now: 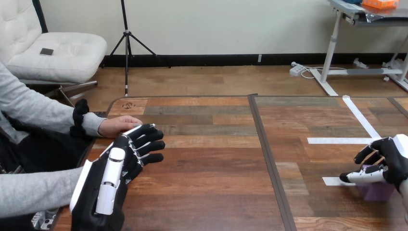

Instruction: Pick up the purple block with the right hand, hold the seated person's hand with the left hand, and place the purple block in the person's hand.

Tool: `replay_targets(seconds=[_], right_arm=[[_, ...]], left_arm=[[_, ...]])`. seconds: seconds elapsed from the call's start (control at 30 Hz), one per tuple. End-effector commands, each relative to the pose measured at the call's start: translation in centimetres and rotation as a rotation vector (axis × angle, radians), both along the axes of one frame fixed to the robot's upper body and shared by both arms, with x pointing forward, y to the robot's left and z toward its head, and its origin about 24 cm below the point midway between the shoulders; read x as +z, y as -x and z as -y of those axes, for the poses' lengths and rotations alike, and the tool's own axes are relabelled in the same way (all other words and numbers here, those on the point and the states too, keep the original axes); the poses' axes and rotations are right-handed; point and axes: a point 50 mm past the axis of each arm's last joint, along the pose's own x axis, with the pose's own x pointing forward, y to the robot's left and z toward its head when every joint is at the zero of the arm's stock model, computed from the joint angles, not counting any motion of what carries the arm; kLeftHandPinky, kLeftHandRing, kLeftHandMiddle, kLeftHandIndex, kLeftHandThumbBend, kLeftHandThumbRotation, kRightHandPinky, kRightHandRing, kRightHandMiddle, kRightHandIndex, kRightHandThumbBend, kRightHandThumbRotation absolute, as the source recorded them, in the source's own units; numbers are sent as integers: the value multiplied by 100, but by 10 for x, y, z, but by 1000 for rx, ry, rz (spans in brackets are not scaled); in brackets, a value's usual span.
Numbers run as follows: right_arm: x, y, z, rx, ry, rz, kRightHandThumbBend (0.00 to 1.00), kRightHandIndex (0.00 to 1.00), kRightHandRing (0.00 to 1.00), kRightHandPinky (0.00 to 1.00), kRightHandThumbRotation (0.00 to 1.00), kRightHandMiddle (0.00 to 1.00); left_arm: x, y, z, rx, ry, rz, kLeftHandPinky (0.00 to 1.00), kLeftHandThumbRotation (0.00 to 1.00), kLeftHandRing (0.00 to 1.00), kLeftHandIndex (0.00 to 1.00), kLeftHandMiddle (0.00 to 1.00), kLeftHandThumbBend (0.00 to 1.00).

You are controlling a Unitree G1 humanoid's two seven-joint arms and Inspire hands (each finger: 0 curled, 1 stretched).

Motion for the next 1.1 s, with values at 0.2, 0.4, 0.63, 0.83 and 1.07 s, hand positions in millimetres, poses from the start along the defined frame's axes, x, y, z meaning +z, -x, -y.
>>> replay_targets(seconds=[0.2,0.4,0.63,0.83,1.07], right_arm=[[14,-8,1,25,18,75,93,44,38,33,0,43],[17,-10,-1,36,10,102,93,44,38,33,0,43],[21,-12,-4,51,-11,138,92,44,37,32,0,42],[25,-15,-6,57,-30,168,91,44,37,32,0,43],[32,-20,-13,86,-75,239,91,45,38,33,0,43]], left_arm=[[20,-12,3,-7,17,117,69,100,75,74,76,40],[20,-13,3,-2,13,120,69,100,74,73,76,39],[19,-13,3,-3,15,121,68,100,74,73,75,38],[19,-13,2,-6,17,121,68,100,74,73,75,37],[19,-12,4,-1,16,118,69,100,74,73,75,38]])
